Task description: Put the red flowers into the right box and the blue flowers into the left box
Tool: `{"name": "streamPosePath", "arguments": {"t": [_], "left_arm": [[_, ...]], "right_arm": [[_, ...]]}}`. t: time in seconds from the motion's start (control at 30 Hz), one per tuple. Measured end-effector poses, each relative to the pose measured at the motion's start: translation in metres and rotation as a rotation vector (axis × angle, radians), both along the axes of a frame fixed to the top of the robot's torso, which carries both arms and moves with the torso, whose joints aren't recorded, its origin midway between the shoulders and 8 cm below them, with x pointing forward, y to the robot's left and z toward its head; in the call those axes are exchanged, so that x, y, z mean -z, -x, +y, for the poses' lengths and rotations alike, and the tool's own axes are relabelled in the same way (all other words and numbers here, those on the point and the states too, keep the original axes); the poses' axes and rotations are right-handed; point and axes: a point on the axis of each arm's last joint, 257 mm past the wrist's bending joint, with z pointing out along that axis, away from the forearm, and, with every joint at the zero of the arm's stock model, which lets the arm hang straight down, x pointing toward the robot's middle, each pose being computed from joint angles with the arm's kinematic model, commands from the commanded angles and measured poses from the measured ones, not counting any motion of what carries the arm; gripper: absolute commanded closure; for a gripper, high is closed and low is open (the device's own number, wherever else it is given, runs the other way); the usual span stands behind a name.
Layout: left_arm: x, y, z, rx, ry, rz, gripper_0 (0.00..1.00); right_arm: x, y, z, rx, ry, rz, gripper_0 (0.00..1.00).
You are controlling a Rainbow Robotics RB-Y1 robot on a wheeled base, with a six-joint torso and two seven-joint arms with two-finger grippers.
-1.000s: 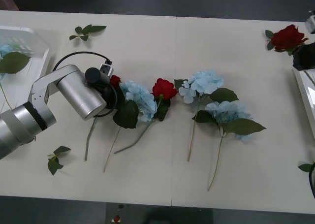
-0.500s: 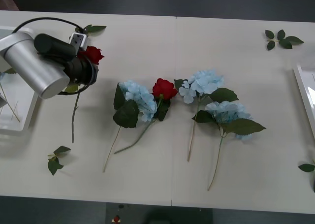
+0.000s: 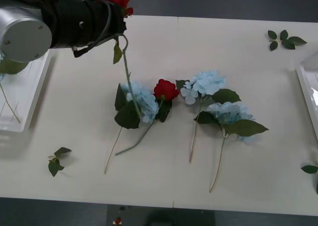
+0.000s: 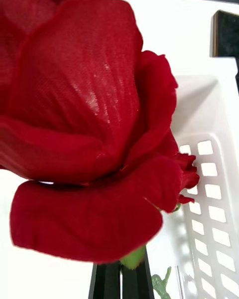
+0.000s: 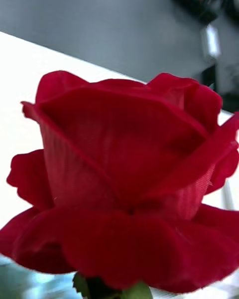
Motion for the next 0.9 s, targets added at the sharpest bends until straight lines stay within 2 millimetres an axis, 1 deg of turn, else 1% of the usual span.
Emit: {"name": "streamPosePath", "arguments": {"t": [0.03, 0.07, 0.1, 0.13, 0.17, 0.2, 0.23, 0.33, 0.4, 0.5, 0.6, 0.67, 0.73, 0.83, 0.9], "left_arm": [[-0.004, 0.001, -0.011, 0.005, 0.016, -0.010, 1.00], [-0.006, 0.003, -0.023, 0.016, 0.023, -0.025, 1.00], [-0.009, 0.004, -0.034, 0.026, 0.029, -0.038, 1.00], [-0.010, 0.006, -0.044, 0.033, 0.039, -0.046, 1.00], [-0.012, 0.008, -0.053, 0.033, 0.054, -0.053, 1.00], [-0.014, 0.009, -0.062, 0.028, 0.079, -0.053, 1.00], [-0.017, 0.010, -0.069, 0.017, 0.109, -0.050, 1.00], [-0.023, 0.011, -0.089, -0.021, 0.191, -0.044, 1.00], [-0.025, 0.010, -0.100, -0.039, 0.193, -0.074, 1.00], [-0.029, 0.013, -0.121, -0.037, 0.178, -0.122, 1.00], [-0.039, 0.019, -0.143, -0.049, 0.208, -0.154, 1.00], [-0.045, 0.024, -0.157, -0.047, 0.249, -0.157, 1.00], [-0.049, 0.030, -0.169, -0.023, 0.271, -0.162, 1.00], [-0.053, 0.033, -0.175, -0.002, 0.276, -0.188, 1.00], [-0.054, 0.032, -0.175, -0.007, 0.264, -0.207, 1.00]], "right_arm": [[0.004, 0.000, -0.001, 0.005, -0.001, 0.003, 0.68], [0.007, 0.001, -0.002, 0.008, -0.001, 0.003, 0.59], [0.008, 0.000, -0.003, 0.010, -0.003, 0.001, 0.38], [0.009, -0.001, -0.002, 0.010, -0.005, -0.002, 0.29], [0.010, -0.001, -0.001, 0.007, -0.007, -0.002, 0.16], [0.010, -0.001, -0.001, 0.005, -0.008, -0.002, 0.05], [0.010, -0.001, 0.000, 0.004, -0.009, -0.003, 0.00], [0.008, -0.005, 0.005, -0.007, -0.032, -0.020, 0.00], [0.006, -0.008, 0.013, -0.022, -0.057, -0.032, 0.00], [0.006, -0.009, 0.038, -0.086, -0.087, 0.001, 0.00], [-0.004, -0.012, 0.084, -0.207, -0.136, 0.031, 0.00], [-0.019, -0.014, 0.119, -0.300, -0.188, 0.020, 0.00], [-0.032, -0.014, 0.145, -0.380, -0.223, 0.004, 0.00], [-0.047, 0.000, 0.189, -0.513, -0.341, 0.005, 0.00], [-0.055, 0.011, 0.208, -0.574, -0.409, 0.009, 0.00]]}}
